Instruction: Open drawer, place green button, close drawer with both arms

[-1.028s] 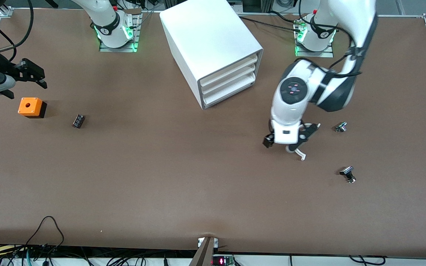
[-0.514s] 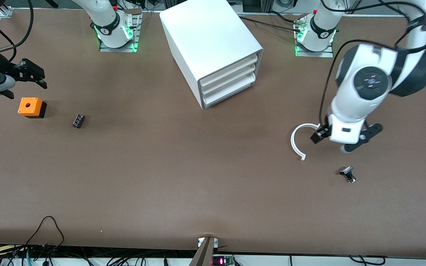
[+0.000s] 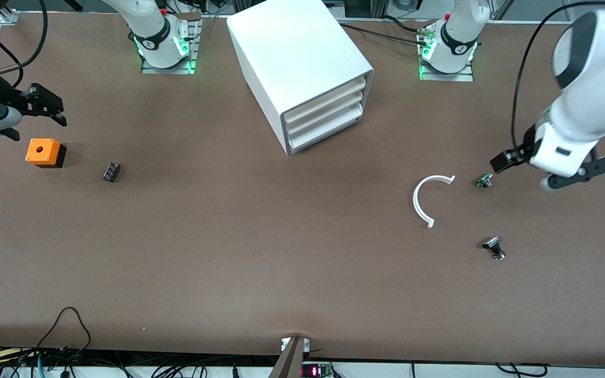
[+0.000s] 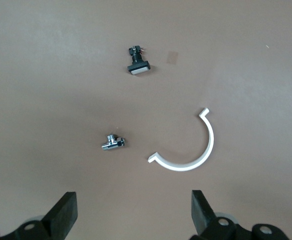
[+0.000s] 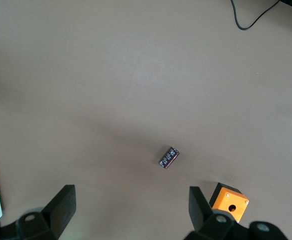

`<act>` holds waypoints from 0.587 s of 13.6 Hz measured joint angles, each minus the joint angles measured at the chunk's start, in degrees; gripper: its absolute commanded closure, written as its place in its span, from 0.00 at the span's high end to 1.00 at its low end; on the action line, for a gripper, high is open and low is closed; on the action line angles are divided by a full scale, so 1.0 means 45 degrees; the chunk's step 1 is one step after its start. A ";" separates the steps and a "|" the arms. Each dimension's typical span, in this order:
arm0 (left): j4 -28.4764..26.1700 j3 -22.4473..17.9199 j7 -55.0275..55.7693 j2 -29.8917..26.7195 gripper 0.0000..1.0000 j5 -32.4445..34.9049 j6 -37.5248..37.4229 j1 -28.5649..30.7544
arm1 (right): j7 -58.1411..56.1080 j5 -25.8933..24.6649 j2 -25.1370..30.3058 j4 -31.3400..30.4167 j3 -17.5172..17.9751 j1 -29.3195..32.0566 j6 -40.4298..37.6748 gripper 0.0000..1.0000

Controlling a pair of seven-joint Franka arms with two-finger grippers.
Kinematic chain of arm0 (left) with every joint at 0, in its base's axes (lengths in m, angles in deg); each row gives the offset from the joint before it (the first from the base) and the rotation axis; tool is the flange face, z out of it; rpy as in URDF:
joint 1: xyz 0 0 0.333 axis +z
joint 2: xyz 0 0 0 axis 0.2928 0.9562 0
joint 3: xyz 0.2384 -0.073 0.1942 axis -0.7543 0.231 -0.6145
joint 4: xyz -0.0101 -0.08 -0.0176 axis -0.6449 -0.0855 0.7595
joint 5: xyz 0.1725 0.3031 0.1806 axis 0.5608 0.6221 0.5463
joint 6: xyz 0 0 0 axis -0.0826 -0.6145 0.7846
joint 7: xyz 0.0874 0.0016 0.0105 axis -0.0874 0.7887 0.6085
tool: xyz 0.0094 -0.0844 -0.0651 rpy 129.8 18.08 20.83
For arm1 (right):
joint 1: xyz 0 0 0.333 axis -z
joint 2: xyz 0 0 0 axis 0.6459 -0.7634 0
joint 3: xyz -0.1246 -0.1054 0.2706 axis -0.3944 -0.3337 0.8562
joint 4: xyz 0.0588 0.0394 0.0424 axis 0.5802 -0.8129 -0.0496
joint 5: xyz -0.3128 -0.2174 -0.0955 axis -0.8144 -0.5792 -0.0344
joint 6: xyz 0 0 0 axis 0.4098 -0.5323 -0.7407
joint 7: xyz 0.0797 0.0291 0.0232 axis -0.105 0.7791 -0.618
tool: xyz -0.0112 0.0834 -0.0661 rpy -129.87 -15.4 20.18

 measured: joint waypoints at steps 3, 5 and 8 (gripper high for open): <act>0.0827 0.0003 -0.2150 -0.0318 1.00 -0.0202 -0.0943 0.0060 | 0.0000 0.0000 -0.0001 0.0001 0.0000 0.0000 0.0002 1.00; 0.1245 0.0000 -0.3704 -0.0331 1.00 -0.0227 -0.1295 0.0069 | 0.0000 0.0000 -0.0002 0.0001 0.0000 0.0000 0.0002 1.00; 0.1453 -0.0003 -0.5365 -0.0439 1.00 -0.0273 -0.1430 0.0267 | 0.0000 0.0000 -0.0003 0.0000 0.0001 0.0000 0.0002 1.00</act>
